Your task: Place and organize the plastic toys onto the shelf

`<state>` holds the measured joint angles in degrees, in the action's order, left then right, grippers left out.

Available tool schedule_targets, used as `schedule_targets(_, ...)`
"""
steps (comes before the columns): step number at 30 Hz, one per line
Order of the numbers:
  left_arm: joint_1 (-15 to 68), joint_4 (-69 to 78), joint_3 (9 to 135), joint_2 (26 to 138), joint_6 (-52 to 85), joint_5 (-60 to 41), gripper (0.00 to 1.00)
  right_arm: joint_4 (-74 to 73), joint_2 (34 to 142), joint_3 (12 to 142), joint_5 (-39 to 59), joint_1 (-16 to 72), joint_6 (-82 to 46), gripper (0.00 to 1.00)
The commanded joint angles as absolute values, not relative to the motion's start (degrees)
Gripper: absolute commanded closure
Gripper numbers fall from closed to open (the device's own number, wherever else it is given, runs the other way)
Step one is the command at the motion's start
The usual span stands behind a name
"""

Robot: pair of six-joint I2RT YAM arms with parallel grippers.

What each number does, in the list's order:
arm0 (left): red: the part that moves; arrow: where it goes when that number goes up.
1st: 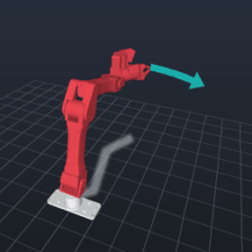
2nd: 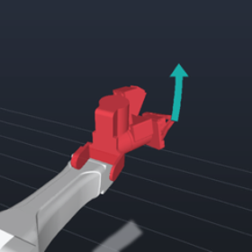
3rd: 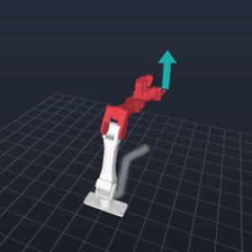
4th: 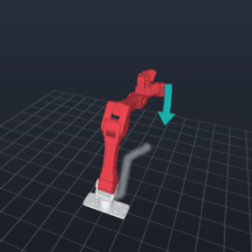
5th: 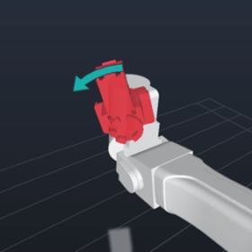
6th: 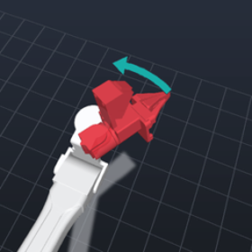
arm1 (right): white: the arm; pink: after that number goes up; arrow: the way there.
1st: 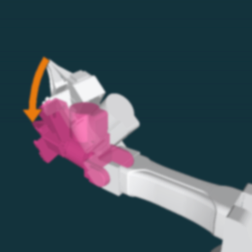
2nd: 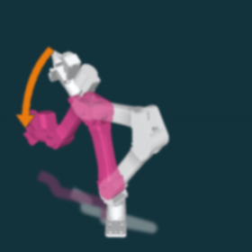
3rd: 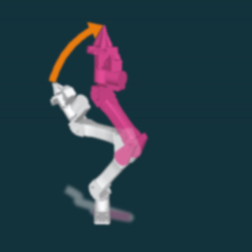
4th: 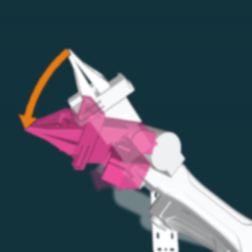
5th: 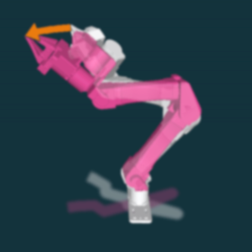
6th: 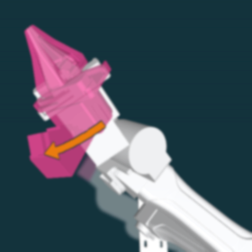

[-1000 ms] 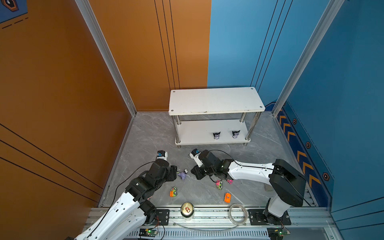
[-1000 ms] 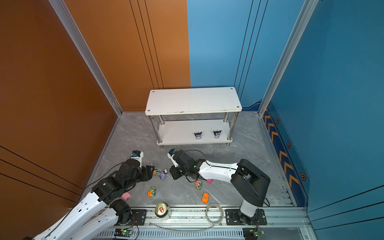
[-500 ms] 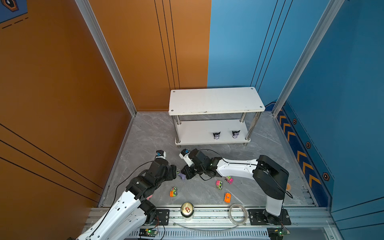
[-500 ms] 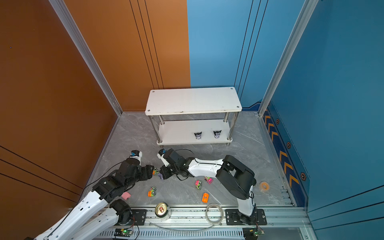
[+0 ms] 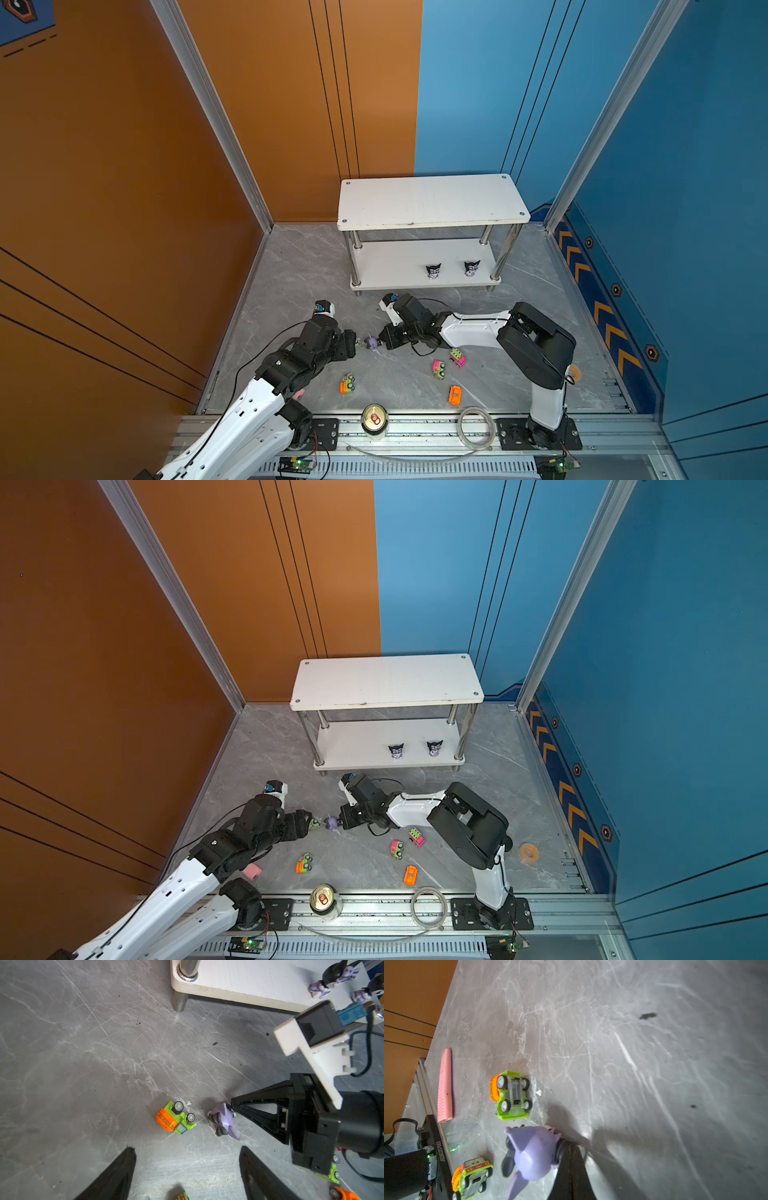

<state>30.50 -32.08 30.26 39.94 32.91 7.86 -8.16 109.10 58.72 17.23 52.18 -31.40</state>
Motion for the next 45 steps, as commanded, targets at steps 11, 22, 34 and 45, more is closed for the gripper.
schedule_targets(11, 30.4, -24.6, 28.8, 45.5, 33.4, 2.3, 0.21, -4.5, 98.1, 54.0, 13.6, 52.5, -26.6, 0.9)
schedule_targets(22, 36.1, -21.4, 33.1, 58.2, 33.5, 7.5, 0.38, -5.7, 93.7, 50.7, 16.5, 54.3, -23.4, 0.91)
schedule_targets(34, 33.1, -21.6, 34.7, 55.5, 33.4, 9.5, 0.37, -9.3, 102.6, 55.5, 18.6, 59.2, -25.4, 0.91)
schedule_targets(45, 35.0, -22.2, 34.8, 58.4, 35.0, 8.6, 0.27, -15.0, 105.8, 54.6, 20.5, 52.5, -31.5, 0.92)
